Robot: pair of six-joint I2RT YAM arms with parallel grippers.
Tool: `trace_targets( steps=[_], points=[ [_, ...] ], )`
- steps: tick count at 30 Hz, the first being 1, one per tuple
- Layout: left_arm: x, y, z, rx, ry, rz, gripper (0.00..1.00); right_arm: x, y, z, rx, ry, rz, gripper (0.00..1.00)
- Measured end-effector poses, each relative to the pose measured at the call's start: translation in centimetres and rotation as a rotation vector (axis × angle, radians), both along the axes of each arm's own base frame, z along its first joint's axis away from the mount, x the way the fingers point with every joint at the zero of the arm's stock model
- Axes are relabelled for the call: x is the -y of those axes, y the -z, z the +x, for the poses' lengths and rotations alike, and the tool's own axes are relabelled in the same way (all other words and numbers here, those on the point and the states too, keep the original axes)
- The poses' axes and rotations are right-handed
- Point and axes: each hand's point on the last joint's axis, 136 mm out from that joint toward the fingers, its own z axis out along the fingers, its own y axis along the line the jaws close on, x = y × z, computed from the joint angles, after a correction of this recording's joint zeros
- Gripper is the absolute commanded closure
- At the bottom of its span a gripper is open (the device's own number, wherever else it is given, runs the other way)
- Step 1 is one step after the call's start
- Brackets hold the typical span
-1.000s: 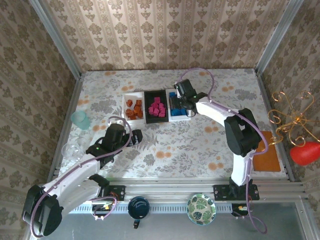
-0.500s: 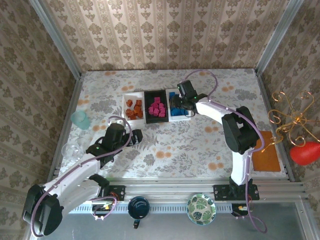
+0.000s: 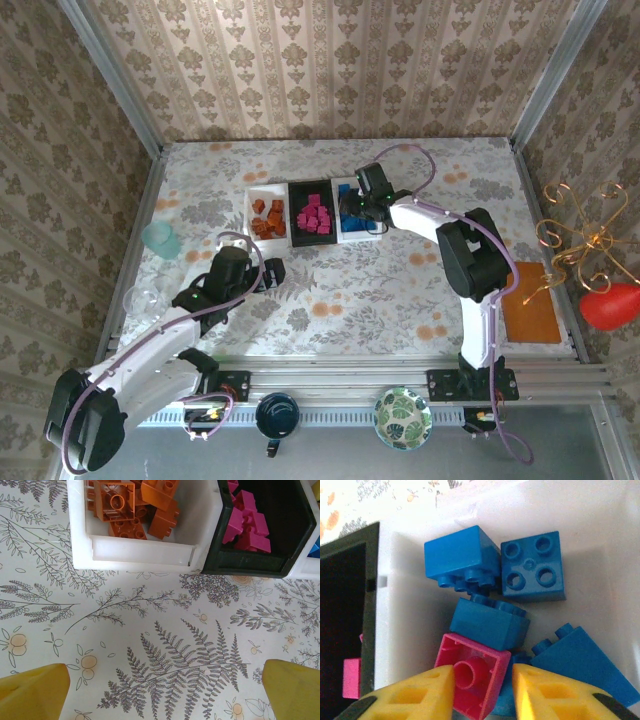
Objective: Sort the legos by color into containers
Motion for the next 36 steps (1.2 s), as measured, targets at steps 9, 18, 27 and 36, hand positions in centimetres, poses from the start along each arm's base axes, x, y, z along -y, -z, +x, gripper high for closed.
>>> trace_targets(
  steps=[9,18,27,36],
  points=[
    [0.0,0.0,0.0,0.001,-0.001,-0.001,0.00,-0.2,-0.2,0.3,0.021,-0.008,0.023,0.86],
    [-0.2,-0.9,0.0,0.023,-0.007,-0.014,0.00,0.7,-0.9,-1.4,0.039,-0.028,0.011,1.00],
    [-0.7,-2.0,0.1,0.046,-0.024,-0.025,0.00,0.4,-5.9,-2.2,0.138,-0.060,0.032,1.00],
    [-2.2,-3.1,0.0,0.077,-0.077,-0.010,0.00,-8.4,-10.3,-3.1,0.241,-0.264,0.037,1.00]
  ],
)
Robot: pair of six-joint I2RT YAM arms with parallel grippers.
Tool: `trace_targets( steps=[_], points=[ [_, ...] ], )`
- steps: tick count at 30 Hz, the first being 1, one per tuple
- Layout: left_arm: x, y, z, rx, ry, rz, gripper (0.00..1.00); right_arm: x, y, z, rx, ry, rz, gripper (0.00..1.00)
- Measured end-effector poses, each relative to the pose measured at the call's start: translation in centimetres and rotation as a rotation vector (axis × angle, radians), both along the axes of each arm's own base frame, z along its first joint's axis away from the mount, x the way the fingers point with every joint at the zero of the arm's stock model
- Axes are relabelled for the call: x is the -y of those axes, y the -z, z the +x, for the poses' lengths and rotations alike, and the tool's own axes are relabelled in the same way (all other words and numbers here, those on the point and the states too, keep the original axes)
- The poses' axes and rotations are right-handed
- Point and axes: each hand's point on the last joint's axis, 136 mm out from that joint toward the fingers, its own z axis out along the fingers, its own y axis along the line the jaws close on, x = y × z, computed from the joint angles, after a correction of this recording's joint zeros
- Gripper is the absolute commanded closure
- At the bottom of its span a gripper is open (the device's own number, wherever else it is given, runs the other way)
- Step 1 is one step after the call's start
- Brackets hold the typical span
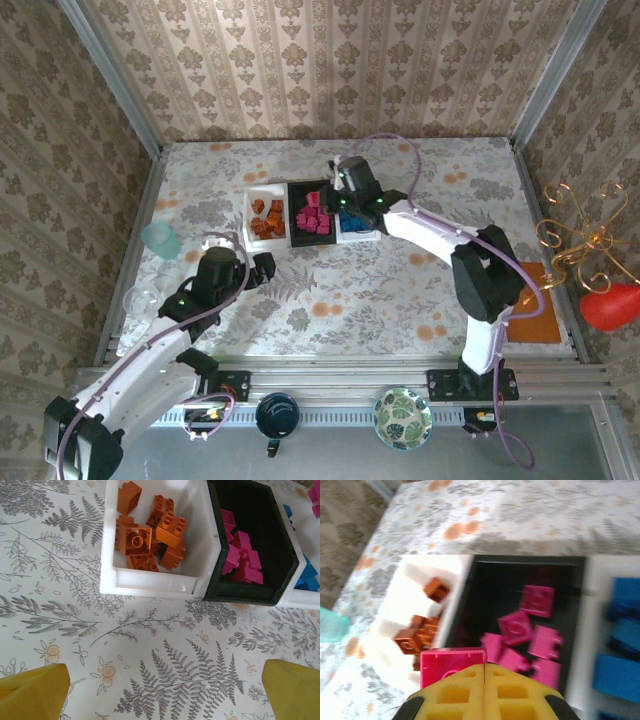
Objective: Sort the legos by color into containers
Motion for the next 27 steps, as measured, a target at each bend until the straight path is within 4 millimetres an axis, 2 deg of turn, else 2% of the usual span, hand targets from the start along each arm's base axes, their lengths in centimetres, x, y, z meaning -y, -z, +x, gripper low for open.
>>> trace_targets(
  steps=[1,3,5,9,10,13,16,18,21,24,27],
  points=[
    [-0.1,0.0,0.0,-0.002,-0.005,0.004,0.00,-0.9,-0.2,0.3,0.009,-0.014,0.005,0.96],
    [-0.5,-0.1,0.0,-0.006,-0.016,0.018,0.00,-2.1,-0.1,1.3,0.014,-0.027,0.003,0.74],
    [-0.9,-0.2,0.1,-0.005,-0.032,0.034,0.00,-2.4,0.6,2.3,0.015,-0.027,-0.009,0.59],
    [-2.1,-1.1,0.6,0.016,-0.083,0.071,0.00,-1.3,2.1,2.1,0.002,-0.016,-0.043,0.49],
    [-2.4,-1.5,0.7,0.025,-0.098,0.079,0.00,-0.9,2.2,1.8,0.007,-0.012,-0.049,0.42],
    [-3.6,-2.9,1.2,0.071,-0.159,0.106,0.00,1.3,1.7,-0.2,0.027,0.011,-0.065,0.02],
    [-4.8,-4.5,1.7,0.151,-0.204,0.140,0.00,4.0,-0.6,-2.8,0.087,0.054,-0.062,0.00],
    [-5.4,-5.7,2.2,0.231,-0.228,0.172,0.00,6.0,-2.8,-4.3,0.157,0.096,-0.048,0.00],
    [-6.4,-6.0,3.2,0.346,-0.245,0.280,0.00,8.5,-5.1,-6.0,0.244,0.156,-0.038,0.00],
    [-8.7,-5.0,4.5,0.372,-0.297,0.439,0.00,10.9,-5.5,-6.9,0.298,0.214,-0.047,0.00],
    [-12.0,-3.6,6.1,0.321,-0.380,0.561,0.00,13.0,-4.3,-7.6,0.321,0.259,-0.086,0.00]
  ],
)
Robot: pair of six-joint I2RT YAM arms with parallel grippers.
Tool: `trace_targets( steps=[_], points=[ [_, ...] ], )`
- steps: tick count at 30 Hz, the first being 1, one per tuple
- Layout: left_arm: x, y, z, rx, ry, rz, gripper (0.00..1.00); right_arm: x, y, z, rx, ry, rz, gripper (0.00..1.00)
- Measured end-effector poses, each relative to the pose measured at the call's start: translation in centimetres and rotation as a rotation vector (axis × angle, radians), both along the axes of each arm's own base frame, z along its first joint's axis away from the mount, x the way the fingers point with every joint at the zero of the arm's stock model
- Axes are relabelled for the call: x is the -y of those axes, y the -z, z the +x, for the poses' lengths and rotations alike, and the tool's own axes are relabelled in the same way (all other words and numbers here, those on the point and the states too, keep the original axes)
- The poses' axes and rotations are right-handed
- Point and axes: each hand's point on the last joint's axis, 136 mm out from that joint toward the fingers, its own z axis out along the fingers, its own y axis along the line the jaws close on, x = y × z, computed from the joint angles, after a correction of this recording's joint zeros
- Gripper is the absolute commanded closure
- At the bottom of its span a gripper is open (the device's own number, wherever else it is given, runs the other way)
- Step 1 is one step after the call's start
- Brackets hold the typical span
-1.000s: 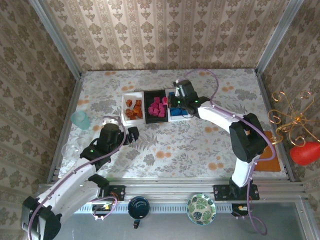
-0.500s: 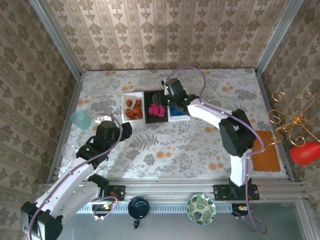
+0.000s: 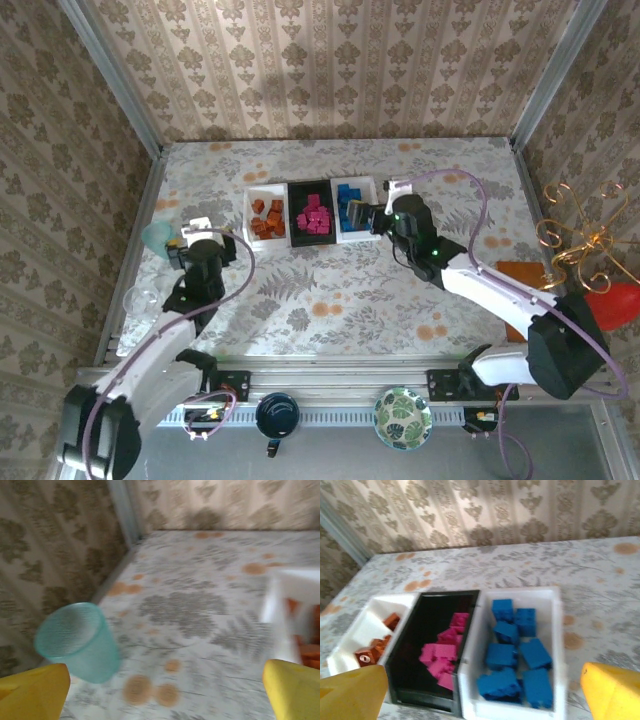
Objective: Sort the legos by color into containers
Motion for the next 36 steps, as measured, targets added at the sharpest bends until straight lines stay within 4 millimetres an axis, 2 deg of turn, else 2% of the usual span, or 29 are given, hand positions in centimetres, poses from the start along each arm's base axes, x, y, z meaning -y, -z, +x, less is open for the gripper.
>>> trace_targets(
  steps=[3,8,13,15,17,20,23,25,30,33,36],
  points=[
    [-2.6,1.5,1.1,-0.012,-0.077,0.034,0.00,1.7,1.0,0.0,-0.010,0.058,-0.046,0.00],
    [-4.9,5.7,1.9,-0.040,-0.115,0.028,0.00,4.3,0.0,0.5,0.019,0.154,-0.063,0.00],
    [-3.9,8.8,3.9,-0.046,-0.030,0.041,0.00,7.7,-1.2,0.8,0.062,0.240,-0.096,0.00],
    [-3.0,9.9,4.5,-0.068,0.032,0.040,0.00,9.4,-1.1,0.6,0.084,0.265,-0.138,0.00],
    [-2.2,9.9,5.3,-0.052,0.081,0.038,0.00,11.2,-0.4,0.4,0.093,0.289,-0.190,0.00],
    [-1.6,10.0,6.6,-0.060,0.138,0.018,0.00,14.2,0.9,0.7,0.079,0.345,-0.277,0.00],
    [-1.8,8.4,8.1,-0.018,0.157,0.002,0.00,16.9,2.3,1.3,0.061,0.400,-0.330,0.00],
    [-2.0,7.9,8.3,-0.002,0.149,0.003,0.00,18.4,4.2,1.6,0.027,0.428,-0.359,0.00],
    [-2.0,8.0,8.2,-0.006,0.152,0.002,0.00,20.2,10.4,2.2,-0.084,0.436,-0.393,0.00],
    [-1.8,8.2,8.2,-0.011,0.159,0.000,0.00,20.5,13.8,1.5,-0.155,0.398,-0.386,0.00],
    [-1.7,8.2,8.2,-0.011,0.165,-0.003,0.00,20.5,13.9,1.4,-0.136,0.372,-0.355,0.00]
  ],
)
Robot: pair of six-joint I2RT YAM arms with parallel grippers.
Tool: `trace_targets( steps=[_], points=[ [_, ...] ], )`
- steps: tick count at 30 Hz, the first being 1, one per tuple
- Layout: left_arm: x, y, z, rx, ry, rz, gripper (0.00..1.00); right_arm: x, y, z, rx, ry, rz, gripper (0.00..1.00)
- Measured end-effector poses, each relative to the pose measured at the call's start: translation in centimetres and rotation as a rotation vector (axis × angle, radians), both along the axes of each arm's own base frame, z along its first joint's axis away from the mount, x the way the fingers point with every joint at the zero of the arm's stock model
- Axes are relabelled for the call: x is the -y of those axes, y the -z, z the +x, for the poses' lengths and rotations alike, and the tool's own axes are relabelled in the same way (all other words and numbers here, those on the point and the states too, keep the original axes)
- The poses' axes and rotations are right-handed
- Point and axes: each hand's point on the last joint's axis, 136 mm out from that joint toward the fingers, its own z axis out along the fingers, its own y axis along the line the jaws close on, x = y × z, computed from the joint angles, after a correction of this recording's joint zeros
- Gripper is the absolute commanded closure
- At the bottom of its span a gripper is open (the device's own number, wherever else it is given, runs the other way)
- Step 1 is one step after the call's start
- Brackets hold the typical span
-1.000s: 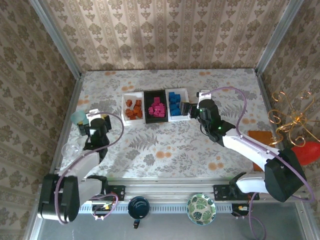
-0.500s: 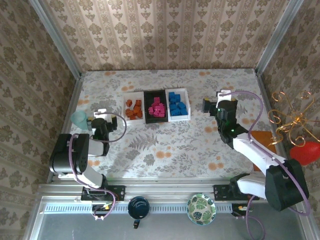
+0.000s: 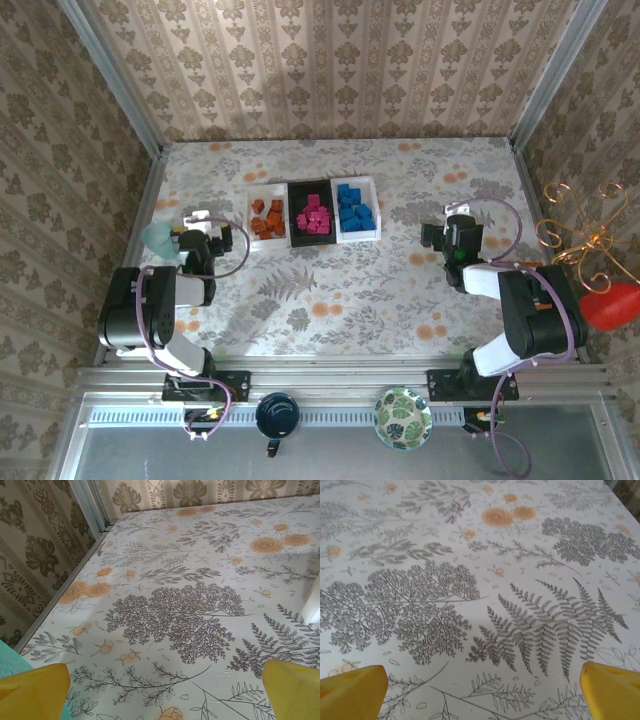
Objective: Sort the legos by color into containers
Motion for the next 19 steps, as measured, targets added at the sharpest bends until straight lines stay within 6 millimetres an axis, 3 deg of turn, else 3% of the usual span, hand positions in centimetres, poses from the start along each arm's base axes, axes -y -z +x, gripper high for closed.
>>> trace_targets(
  steps=[3,6,19],
  points=[
    [0.0,0.0,0.0,0.000,0.000,0.000,0.00,-0.1,-0.4,-0.2,0.077,-0.022,0.023,0.00],
    [0.0,0.0,0.0,0.000,0.000,0.000,0.00,-0.4,0.2,-0.5,0.073,-0.041,0.036,0.00],
    [0.0,0.0,0.0,0.000,0.000,0.000,0.00,-0.7,-0.9,0.1,0.124,-0.064,0.053,0.00]
  ],
)
